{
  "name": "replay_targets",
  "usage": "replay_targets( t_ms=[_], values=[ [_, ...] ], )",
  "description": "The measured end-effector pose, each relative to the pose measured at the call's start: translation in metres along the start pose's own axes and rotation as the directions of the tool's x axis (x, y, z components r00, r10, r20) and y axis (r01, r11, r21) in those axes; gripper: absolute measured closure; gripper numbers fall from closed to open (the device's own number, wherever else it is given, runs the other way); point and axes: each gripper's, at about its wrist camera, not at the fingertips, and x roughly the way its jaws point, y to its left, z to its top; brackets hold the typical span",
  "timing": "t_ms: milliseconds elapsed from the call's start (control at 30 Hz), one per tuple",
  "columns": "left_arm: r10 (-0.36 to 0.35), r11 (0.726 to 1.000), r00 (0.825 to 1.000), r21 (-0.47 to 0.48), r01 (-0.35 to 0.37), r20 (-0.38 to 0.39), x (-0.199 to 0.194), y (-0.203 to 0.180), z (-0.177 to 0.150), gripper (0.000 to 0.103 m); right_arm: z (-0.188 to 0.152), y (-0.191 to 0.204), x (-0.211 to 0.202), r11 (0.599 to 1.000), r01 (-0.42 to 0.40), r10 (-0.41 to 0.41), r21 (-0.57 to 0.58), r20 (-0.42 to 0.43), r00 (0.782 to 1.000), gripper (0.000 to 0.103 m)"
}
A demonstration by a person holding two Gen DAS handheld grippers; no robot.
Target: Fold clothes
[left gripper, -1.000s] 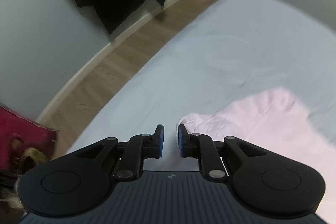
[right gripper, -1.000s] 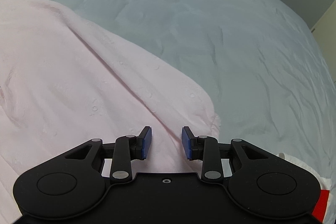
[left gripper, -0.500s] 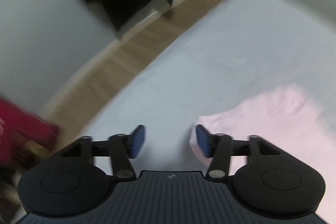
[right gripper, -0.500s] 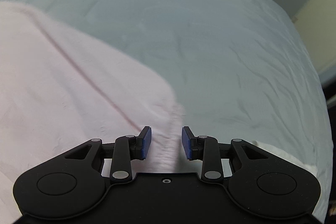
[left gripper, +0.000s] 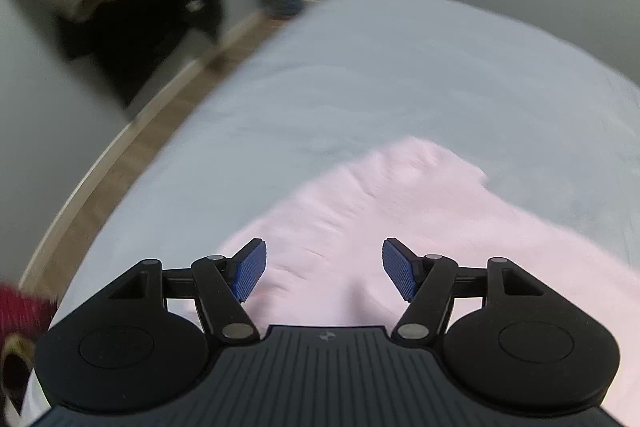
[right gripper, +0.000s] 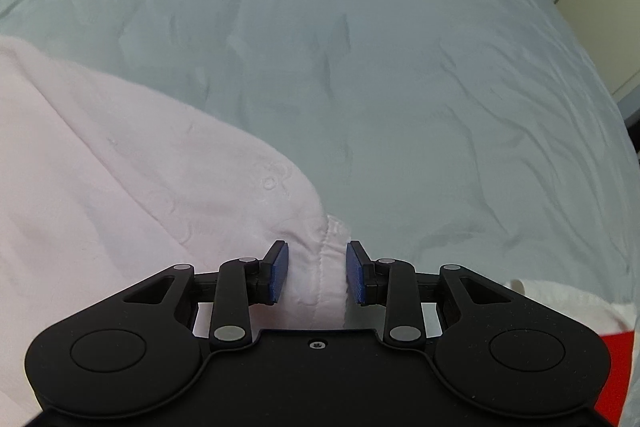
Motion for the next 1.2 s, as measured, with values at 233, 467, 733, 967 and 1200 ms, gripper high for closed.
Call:
replay_targets(
  t_ms=[233, 467, 733, 967, 1200],
  values=[
    [-0.044, 0.993, 0.999, 0.109, 0.045, -0.005, 0.014, -0.047, -0.019, 0.040, 0.011, 0.008, 0.020, 0.998, 0.057, -0.057, -0.013, 0.013, 0.998, 0.069],
    [-0.055, 0.985, 0.998, 0.165, 0.058, -0.023, 0.023, -0.073, -0.028, 0.040, 0.016, 0.013, 0.028, 0.995, 0.094, -0.092, -0.040, 0.036, 0.995, 0.061],
    [-0.068, 0.981, 0.997, 0.180, 0.075, -0.045, 0.019, -0.081, -0.042, 0.040, 0.016, -0.003, 0.028, 0.995, 0.102, -0.102, 0.010, 0.045, 0.994, 0.037],
    [-0.113, 0.967, 0.991, 0.222, 0.128, -0.077, -0.002, -0.092, -0.067, 0.040, 0.020, 0.007, 0.023, 0.990, 0.140, -0.140, 0.004, 0.045, 0.989, 0.039],
    [-0.138, 0.919, 0.983, 0.356, 0.172, -0.117, -0.033, -0.102, -0.101, 0.043, 0.007, -0.005, -0.023, 0.998, 0.066, -0.065, -0.018, 0.021, 0.998, 0.051]
  ],
)
